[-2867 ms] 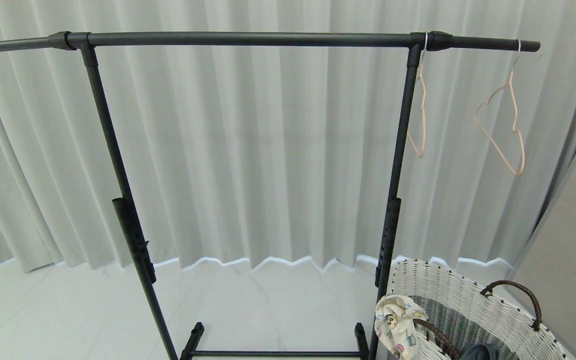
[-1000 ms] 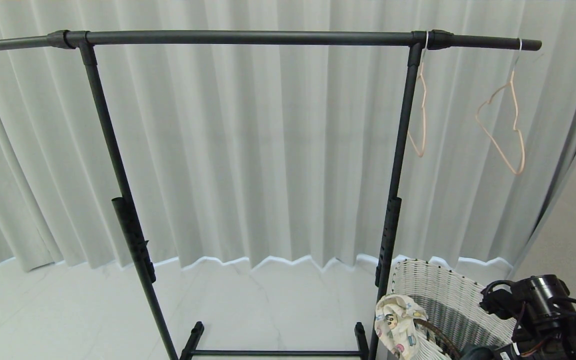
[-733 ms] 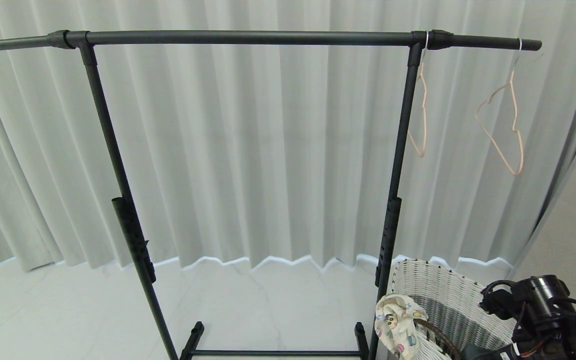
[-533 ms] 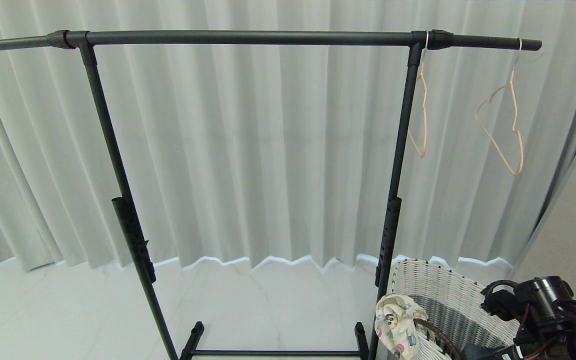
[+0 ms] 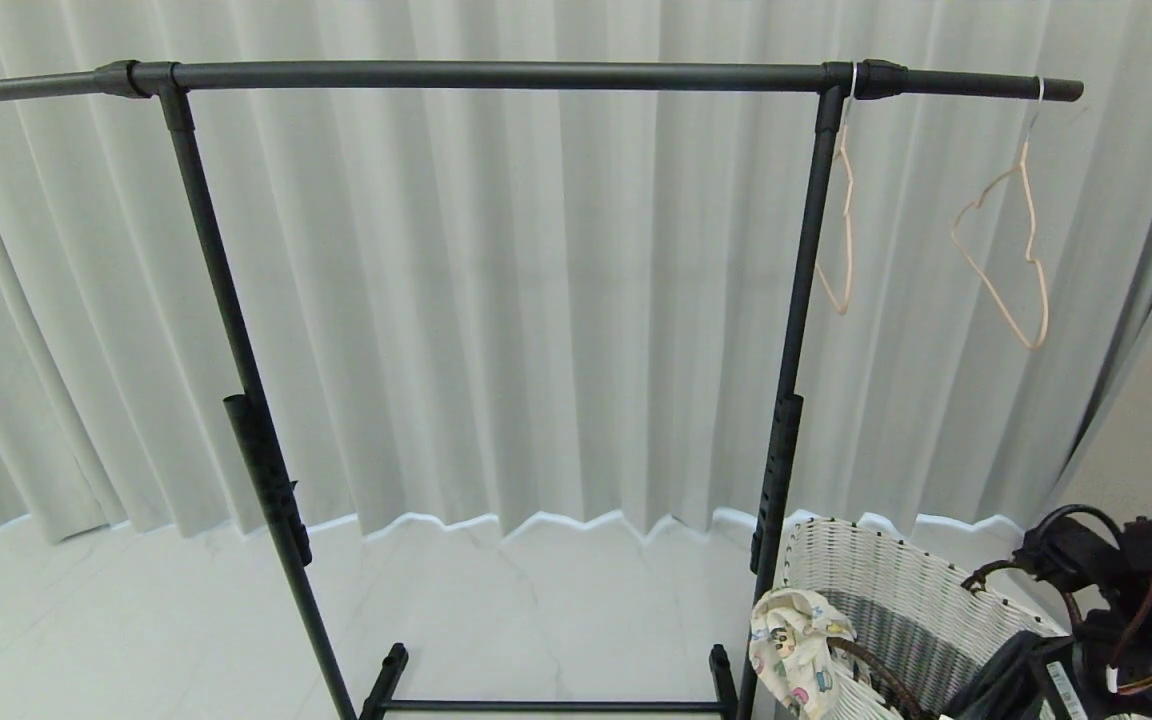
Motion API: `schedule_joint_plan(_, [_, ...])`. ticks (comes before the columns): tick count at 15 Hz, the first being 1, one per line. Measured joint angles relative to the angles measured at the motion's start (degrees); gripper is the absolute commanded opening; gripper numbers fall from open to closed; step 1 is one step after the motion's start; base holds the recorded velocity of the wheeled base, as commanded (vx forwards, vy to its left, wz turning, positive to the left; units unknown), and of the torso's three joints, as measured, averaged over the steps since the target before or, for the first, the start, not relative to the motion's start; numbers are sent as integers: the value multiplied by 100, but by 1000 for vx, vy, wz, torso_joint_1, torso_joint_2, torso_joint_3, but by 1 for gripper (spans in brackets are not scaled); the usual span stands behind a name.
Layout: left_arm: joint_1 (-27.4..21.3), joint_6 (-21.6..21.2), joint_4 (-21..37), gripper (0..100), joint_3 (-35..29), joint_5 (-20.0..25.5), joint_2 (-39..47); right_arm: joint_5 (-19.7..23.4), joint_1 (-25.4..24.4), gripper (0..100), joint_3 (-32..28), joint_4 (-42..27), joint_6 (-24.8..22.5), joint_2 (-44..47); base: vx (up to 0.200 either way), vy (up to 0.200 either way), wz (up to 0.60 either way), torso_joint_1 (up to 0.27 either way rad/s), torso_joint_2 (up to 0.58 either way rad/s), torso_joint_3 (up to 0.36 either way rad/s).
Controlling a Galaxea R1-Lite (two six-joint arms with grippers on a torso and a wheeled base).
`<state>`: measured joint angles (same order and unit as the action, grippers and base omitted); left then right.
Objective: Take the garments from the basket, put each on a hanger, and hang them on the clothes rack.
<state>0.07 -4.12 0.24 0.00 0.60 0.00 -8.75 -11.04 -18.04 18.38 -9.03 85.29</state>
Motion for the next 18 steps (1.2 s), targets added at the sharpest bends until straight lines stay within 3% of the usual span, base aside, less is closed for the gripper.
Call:
schedule_joint_plan(4, [-5, -1, 0, 100, 0, 2, 0, 6, -179, 0, -1573, -2632, -21, -1624, 0, 0, 0, 0, 0, 0])
schedule_joint_plan(6, [-2, -1, 0, 100, 0, 2, 0, -2, -315, 0, -2244, -3343, -82, -2305, 0, 0, 0, 0, 0, 0])
schedule_joint_plan(12, [0, -6, 0, 100, 0, 2, 0, -5, -552, 0, -2636, -3828, -1497, -3593, 0, 0, 0, 0, 0, 0])
schedule_joint_plan(16, [0, -34, 2, 100, 0, 2, 0, -5, -562, 0, -2686, -3825, -1584, -3818, 0, 0, 0, 0, 0, 0])
schedule_joint_plan(18, [0, -33, 0, 100, 0, 2, 0, -2, -562, 0, -2682, -3822, -1584, -3849, -200, 0, 0, 0, 0, -2])
